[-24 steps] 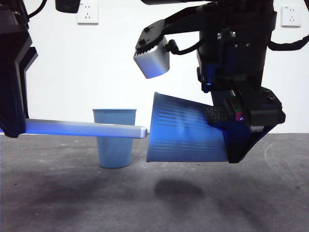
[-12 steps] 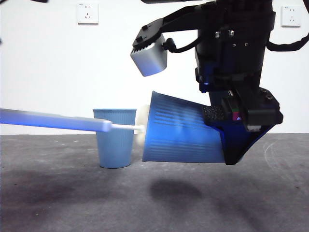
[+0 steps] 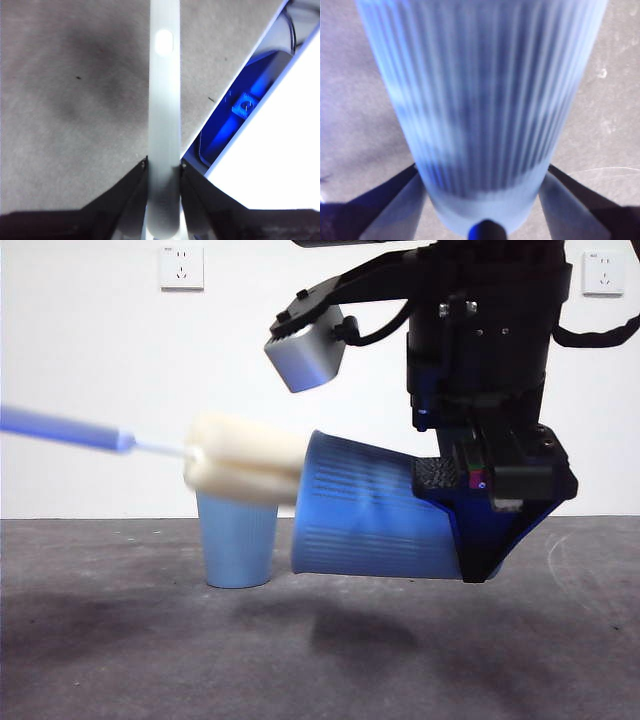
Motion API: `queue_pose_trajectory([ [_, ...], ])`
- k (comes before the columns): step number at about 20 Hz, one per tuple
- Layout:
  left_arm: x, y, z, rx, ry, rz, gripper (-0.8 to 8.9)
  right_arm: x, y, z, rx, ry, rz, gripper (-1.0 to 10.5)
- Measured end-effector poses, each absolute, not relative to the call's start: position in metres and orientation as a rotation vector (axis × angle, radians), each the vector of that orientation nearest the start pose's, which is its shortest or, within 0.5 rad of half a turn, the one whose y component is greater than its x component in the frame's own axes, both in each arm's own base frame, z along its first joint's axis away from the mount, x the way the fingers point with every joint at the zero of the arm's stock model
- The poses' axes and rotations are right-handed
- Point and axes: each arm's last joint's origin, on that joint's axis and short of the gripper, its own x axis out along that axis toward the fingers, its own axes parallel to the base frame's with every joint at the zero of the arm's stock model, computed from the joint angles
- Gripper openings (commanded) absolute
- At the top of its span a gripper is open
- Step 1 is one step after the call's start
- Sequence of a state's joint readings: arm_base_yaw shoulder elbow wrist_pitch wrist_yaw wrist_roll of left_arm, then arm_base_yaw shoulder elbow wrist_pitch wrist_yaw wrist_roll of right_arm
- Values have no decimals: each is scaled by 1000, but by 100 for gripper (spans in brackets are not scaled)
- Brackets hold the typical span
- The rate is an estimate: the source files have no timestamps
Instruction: Pick up the cup brush,pick up the cup,insert the brush into the cup,clean the cup,put the cup brush back,put the cup back to the fixed position on the table
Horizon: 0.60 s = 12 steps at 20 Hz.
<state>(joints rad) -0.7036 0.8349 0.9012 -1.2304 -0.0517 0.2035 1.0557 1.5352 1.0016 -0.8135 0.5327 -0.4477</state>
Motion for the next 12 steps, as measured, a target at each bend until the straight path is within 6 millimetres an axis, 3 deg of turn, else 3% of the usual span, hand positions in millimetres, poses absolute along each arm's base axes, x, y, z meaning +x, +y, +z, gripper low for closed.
queue_pose_trajectory([
  [7,68,-55,300,472,926,-646,-9,147,230,207,-1213,892,609,-12],
  [12,58,-44,319,216,674,-525,-9,142,225,246,-846,754,594,-12],
])
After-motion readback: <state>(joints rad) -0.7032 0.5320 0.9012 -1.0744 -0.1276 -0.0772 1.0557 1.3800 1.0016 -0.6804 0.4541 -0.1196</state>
